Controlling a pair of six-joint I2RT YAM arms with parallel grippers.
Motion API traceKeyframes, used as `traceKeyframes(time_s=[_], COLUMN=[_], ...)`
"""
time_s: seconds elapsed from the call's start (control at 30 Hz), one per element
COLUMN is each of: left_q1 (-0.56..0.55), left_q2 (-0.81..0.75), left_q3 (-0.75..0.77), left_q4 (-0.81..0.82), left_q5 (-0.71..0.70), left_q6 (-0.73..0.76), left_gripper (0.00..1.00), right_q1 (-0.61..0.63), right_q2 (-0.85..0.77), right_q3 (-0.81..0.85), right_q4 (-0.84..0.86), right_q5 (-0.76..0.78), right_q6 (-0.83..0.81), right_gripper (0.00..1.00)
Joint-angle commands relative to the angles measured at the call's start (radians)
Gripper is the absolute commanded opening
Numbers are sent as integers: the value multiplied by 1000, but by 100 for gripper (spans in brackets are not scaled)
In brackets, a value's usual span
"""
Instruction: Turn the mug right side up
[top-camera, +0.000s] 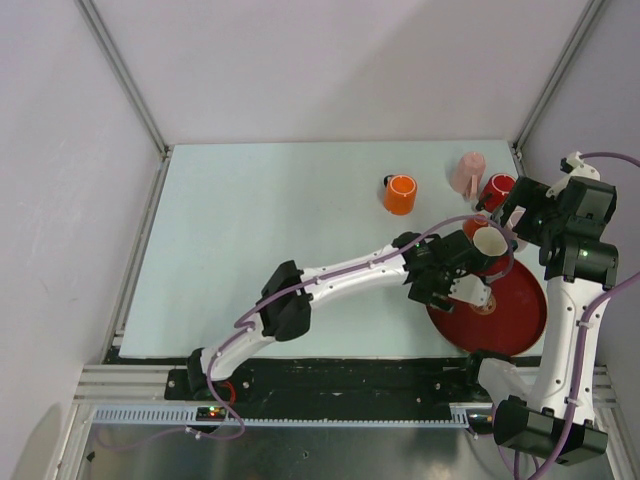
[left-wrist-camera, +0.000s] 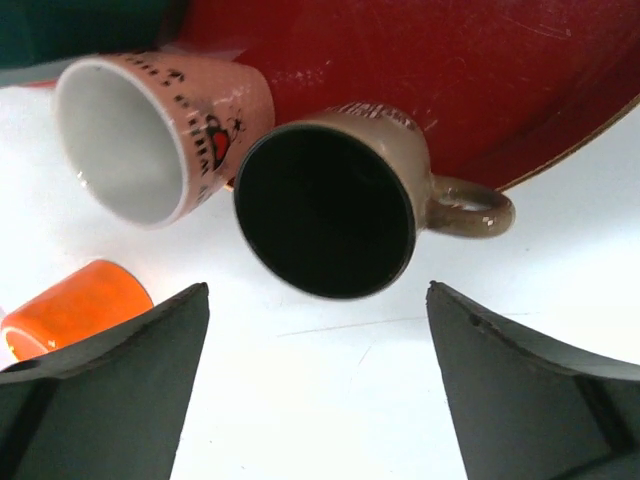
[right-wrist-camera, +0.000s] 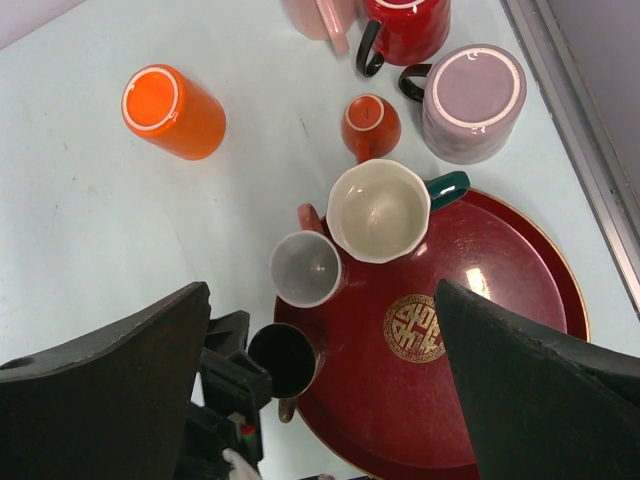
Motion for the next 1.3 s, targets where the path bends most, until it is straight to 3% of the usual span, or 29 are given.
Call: traceKeyframes(time_s=[0.0, 0.17, 0.3, 0.47, 0.67, 0.83, 1.0, 1.13, 1.27], left_q1=[18, 38, 98, 265, 512, 693, 767, 782, 791], left_q2=[-169, -323, -493, -660, -826, -898, -950, -967, -956], left_q3=[-45, -192, -322, -490, -737, -887, -992, -1039, -1042], left_q4=[10, 10, 8, 9, 12, 40, 105, 129, 138], left_q5=[-9, 2, 56, 174, 302, 329, 326, 345, 354], left_q6=[27, 23, -54, -247, -324, -352, -360, -357, -361], left_gripper=[97, 99, 100, 100, 99, 100, 100, 100, 100], right_q1=[-6, -6, 35, 285, 436, 510, 542, 555, 561], right_q2=[-10, -7, 23, 151, 425, 796, 1113, 1256, 1331], right_q3=[1, 2, 1, 52, 144, 454, 753, 912, 969], right_q4=[25, 44, 99, 138, 234, 120, 45, 42, 58], right_q5=[-6, -52, -226, -20, 27, 124, 183, 221, 208], right_q6=[-19, -30, -149, -186, -159, -185, -213, -233, -263], right_gripper=[99, 99, 99, 100, 99, 99, 99, 99, 99])
